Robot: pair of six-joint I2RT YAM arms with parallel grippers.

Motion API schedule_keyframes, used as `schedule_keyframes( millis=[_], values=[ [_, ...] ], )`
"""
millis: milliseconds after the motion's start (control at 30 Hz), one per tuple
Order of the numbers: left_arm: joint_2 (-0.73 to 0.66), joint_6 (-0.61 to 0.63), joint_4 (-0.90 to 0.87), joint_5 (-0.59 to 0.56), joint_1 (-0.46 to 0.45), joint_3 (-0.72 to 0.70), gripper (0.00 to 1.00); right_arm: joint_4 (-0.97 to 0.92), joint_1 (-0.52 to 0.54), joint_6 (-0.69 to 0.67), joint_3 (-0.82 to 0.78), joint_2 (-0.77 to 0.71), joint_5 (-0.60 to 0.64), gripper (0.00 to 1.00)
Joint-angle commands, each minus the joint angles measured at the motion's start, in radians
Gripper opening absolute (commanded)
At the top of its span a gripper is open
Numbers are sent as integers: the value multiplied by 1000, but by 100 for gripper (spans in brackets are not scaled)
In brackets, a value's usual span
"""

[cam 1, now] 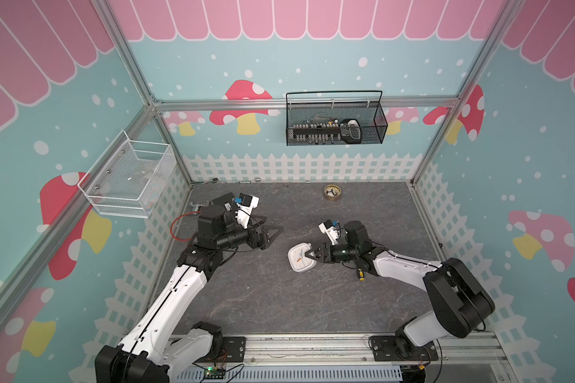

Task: Remove the battery from the alarm
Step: Adjust the alarm at the center of the board.

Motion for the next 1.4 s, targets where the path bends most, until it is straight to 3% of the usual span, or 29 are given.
schedule_keyframes(
  millis=[0, 500, 600, 833, 1200, 1367],
  values=[
    [-19, -27, 43, -99, 3, -34, 99, 87, 3, 112, 24, 46, 91, 0],
    [-22, -14, 61, -90, 3, -58, 99, -40, 72, 196, -34, 114, 334, 0],
    [-16, -14, 69, -91, 3, -63, 100, -58, 73, 200, -64, 105, 357, 14],
    [-9, -16, 78, -99, 3, -65, 99, -78, 73, 192, -88, 104, 375, 28],
    [-9, -10, 78, -99, 3, -64, 99, -146, 74, 152, -92, 96, 385, 67],
    [-8, -8, 78, -105, 2, -69, 99, -169, 72, 144, -92, 70, 399, 70]
  ],
)
